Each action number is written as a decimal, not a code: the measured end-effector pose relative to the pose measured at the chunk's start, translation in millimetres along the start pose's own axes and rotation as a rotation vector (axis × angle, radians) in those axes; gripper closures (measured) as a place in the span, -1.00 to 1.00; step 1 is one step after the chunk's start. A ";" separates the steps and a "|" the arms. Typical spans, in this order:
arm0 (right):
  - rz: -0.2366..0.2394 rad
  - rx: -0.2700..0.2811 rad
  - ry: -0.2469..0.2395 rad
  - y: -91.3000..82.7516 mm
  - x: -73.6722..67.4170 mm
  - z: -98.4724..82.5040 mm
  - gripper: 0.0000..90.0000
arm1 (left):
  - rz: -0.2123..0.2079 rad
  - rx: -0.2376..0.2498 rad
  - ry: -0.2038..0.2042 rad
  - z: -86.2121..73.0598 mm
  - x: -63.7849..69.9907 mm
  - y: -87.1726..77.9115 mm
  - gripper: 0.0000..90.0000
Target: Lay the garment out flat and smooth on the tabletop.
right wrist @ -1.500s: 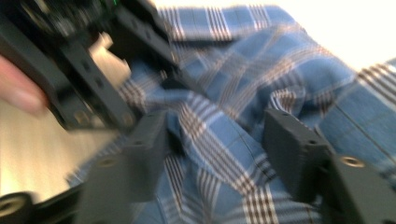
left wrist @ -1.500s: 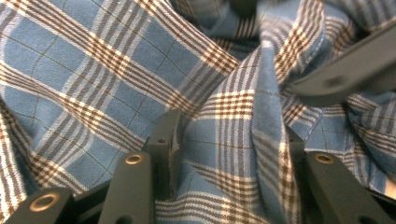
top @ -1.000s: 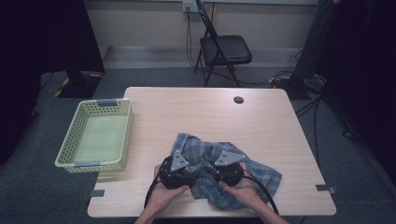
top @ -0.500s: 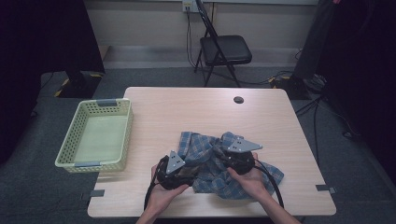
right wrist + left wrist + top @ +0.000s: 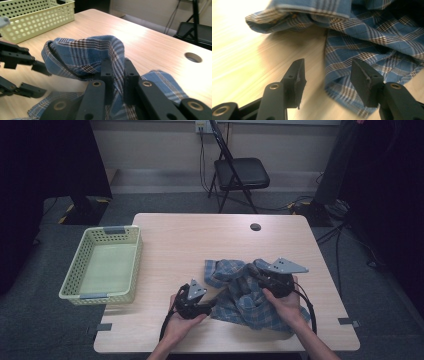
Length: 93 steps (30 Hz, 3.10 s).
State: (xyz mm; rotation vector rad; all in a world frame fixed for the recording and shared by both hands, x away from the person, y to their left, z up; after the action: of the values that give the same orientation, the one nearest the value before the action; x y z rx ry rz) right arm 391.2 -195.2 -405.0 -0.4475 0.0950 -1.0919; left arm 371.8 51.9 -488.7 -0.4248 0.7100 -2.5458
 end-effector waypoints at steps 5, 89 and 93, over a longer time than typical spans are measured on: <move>-0.007 -0.001 0.029 -2.5 10.1 -3.6 0.84 | -0.073 0.009 -0.032 20.5 2.6 31.8 -0.23; -0.172 -0.117 0.137 -30.2 103.4 -67.0 0.15 | -0.091 -0.019 -0.007 52.3 8.4 73.0 -0.10; -0.184 -0.189 0.119 -13.3 94.5 -88.1 0.10 | -0.068 -0.071 0.003 38.2 6.3 84.6 -0.06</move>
State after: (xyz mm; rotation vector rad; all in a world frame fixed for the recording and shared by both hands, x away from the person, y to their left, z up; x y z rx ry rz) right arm 398.5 -309.6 -466.1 -0.5686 0.2683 -1.2964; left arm 411.3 -31.2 -502.9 -0.4767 0.8019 -2.5909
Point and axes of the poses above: each handheld gripper's, and its own axes: y roughly forward along the jaws, z roughly out of its top, x roughly to its right, the point moved 2 cm from there along y, roughly forward along the jaws, and after that the axes turned 14 degrees about -z, right-handed, at the moved point
